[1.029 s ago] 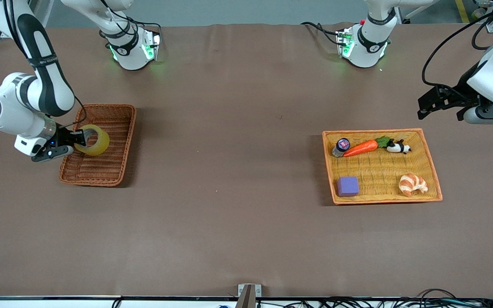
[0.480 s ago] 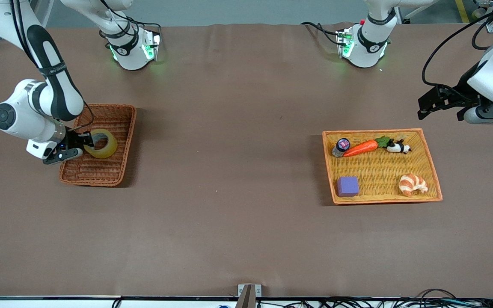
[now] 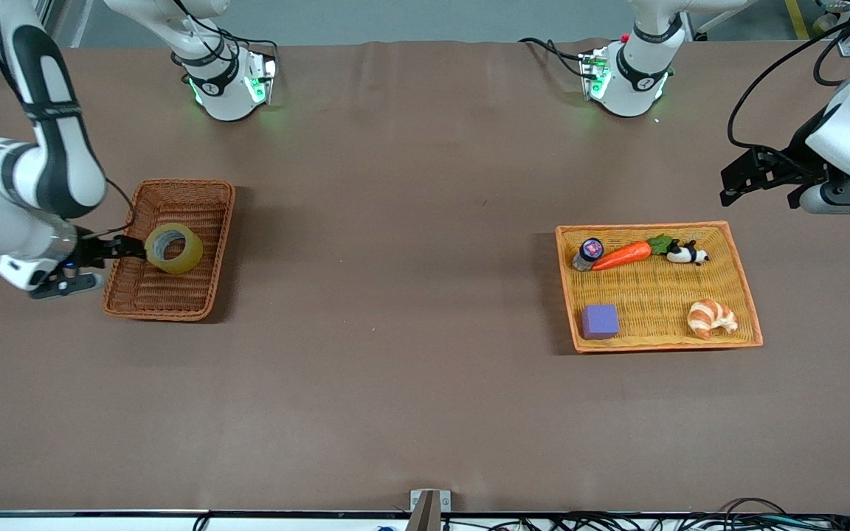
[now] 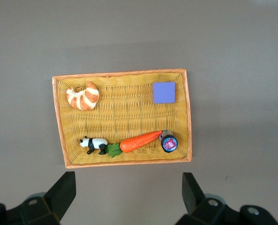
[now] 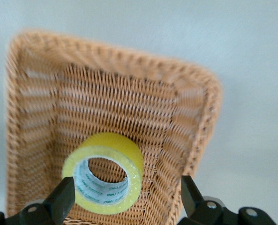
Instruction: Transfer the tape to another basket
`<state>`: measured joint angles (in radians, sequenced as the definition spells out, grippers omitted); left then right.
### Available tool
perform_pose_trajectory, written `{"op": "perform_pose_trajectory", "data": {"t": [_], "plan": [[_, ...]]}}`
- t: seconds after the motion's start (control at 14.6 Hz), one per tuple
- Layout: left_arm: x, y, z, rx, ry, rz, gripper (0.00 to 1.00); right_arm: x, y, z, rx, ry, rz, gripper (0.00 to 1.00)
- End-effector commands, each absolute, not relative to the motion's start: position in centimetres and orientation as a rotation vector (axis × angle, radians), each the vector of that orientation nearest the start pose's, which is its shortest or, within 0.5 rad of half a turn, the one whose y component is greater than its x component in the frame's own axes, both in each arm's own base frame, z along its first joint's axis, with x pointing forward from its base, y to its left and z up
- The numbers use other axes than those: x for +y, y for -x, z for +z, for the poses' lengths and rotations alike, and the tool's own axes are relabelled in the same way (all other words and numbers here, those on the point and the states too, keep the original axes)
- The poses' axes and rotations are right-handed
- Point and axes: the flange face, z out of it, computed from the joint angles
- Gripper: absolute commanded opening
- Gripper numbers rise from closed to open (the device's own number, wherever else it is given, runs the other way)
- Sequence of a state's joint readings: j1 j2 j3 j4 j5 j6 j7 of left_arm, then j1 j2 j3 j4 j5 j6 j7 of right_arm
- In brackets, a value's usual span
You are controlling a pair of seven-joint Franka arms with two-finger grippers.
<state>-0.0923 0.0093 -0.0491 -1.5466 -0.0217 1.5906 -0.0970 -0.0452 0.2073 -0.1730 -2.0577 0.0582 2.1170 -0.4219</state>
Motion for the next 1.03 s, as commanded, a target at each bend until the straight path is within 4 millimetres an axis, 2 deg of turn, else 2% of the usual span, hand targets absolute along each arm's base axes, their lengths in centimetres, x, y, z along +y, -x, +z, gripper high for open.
{"op": "perform_pose_trajectory", "data": {"t": [0.0, 0.34, 0.48, 0.55, 0.75, 0.96], "plan": [[-8.0, -55.3, 63.8, 0.066, 3.167, -0.073, 1.00, -13.0, -55.4, 38.0, -0.185, 3.086, 0.085, 1.00], [-8.1, -55.3, 63.7, 0.063, 3.167, -0.071, 1.00, -12.6, -56.4, 47.2, -0.224, 3.119, -0.125, 1.00], [-8.0, -55.3, 63.7, 0.061, 3.167, -0.071, 1.00, -12.3, -56.9, 51.0, -0.224, 3.113, -0.127, 1.00], [-8.2, -55.3, 63.7, 0.065, 3.169, -0.070, 1.00, -12.0, -57.0, 52.8, -0.154, 3.107, -0.108, 1.00], [-8.2, -55.3, 63.7, 0.063, 3.168, -0.071, 1.00, -8.3, -57.1, 57.5, 0.083, 3.095, -0.033, 1.00], [-8.2, -55.3, 63.7, 0.063, 3.168, -0.071, 1.00, -4.5, -56.0, 62.5, 0.255, 3.082, 0.040, 1.00]]}}
